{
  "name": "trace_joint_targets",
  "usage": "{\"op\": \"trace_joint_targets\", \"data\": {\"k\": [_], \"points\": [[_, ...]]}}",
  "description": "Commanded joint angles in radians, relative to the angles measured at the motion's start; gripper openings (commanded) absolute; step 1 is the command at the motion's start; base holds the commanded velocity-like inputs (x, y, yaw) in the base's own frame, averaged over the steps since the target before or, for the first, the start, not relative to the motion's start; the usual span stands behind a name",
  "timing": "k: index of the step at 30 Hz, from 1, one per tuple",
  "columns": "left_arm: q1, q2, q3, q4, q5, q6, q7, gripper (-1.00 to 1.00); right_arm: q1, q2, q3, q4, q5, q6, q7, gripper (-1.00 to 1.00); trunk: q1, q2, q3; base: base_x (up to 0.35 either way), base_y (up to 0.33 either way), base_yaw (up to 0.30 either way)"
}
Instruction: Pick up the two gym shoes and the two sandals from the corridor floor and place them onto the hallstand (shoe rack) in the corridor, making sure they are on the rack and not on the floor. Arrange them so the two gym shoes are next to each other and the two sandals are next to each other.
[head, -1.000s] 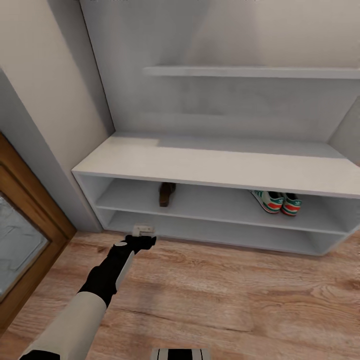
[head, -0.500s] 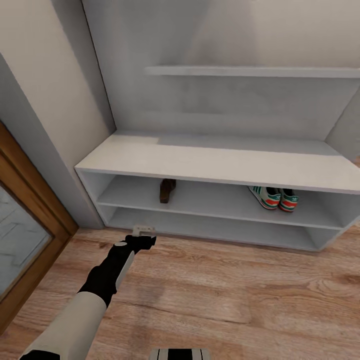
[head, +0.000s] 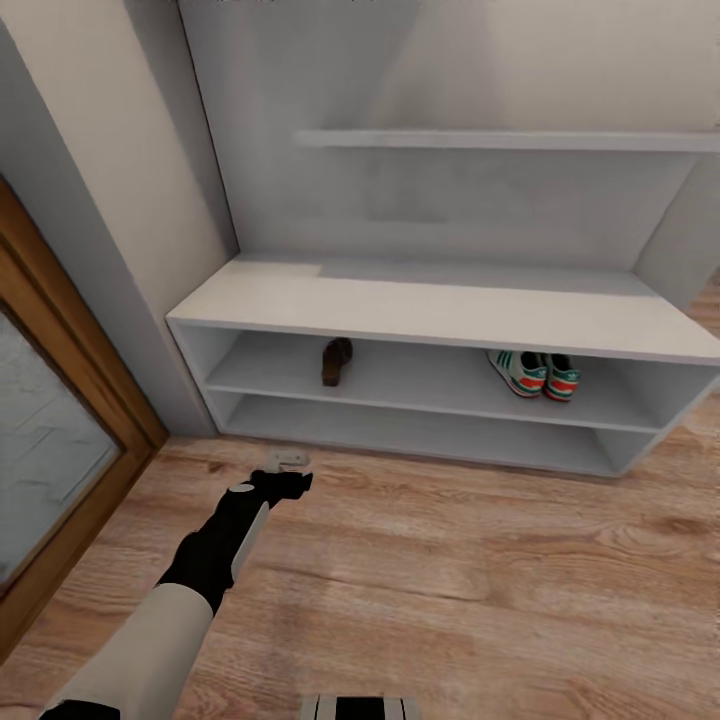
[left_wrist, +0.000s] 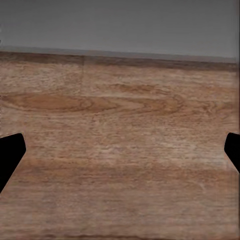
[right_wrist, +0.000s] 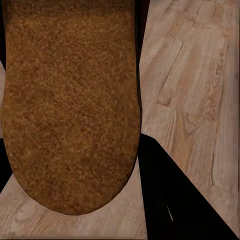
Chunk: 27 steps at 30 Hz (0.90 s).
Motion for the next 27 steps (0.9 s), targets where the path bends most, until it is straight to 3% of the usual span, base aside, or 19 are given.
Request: {"op": "trace_joint_targets", "data": {"k": [1,10,23,27], "points": [[0.000,0.000,0.000,-0.001,0.002,0.006,-0.001,1.00,-0.001,0.000,0.000,-0.001,0.003,0.006,0.000,-1.00,-0.001,0.000,-0.001,-0.277,0.000,0.000],[0.000,0.000,-0.001,-0.001,0.002,0.006,-0.001,1.00,-0.001,0.001,0.003,0.000,0.003,0.006,0.001,-1.00,-0.001,0.000,-0.001,-0.178,0.000,0.000],[0.000,0.001,-0.001,-0.001,0.001,0.003,-0.002,1.00,-0.001,0.005,0.011,0.008,0.004,0.005,0.002,-1.00,-0.001,0.000,-0.001,-0.015,0.000,0.000],[0.000,0.002,-0.001,0.002,0.000,0.003,-0.004,1.00,-0.001,0.020,0.016,0.025,0.004,0.005,0.004,-1.00,-0.001,0.000,-0.001,0.000,0.000,0.000]]}}
